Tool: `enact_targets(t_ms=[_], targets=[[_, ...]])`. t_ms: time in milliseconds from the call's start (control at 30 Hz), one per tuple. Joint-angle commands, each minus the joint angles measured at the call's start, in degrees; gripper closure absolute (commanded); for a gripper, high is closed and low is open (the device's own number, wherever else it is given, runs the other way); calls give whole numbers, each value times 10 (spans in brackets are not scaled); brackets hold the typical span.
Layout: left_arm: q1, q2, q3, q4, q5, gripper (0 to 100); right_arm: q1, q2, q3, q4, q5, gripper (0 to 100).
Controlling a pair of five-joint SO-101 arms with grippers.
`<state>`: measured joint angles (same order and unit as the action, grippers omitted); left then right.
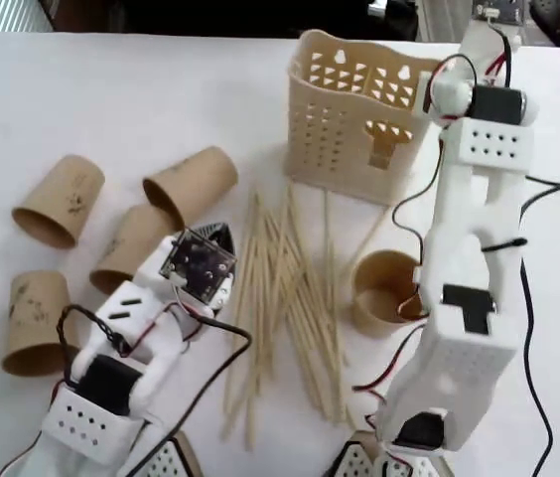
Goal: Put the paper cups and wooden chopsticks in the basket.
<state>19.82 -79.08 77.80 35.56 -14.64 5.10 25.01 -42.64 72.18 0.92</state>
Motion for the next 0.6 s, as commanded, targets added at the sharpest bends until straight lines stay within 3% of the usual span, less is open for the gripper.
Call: enact_targets(t_ms=[0,100,267,467,567], targets=[[-6,-10,-5,-13,4,976,1,43,-130,31,-2,975],[-6,-10,-5,-12,4,976,1,83,-208,64,-2,962],[-5,-10,-5,-12,4,976,-4,109,-308,128,-1,853],[-6,-10,-5,-12,4,976,-19,107,-404,204,4,847],[-6,-10,-5,-12,4,976,-33,107,-452,262,46,849]])
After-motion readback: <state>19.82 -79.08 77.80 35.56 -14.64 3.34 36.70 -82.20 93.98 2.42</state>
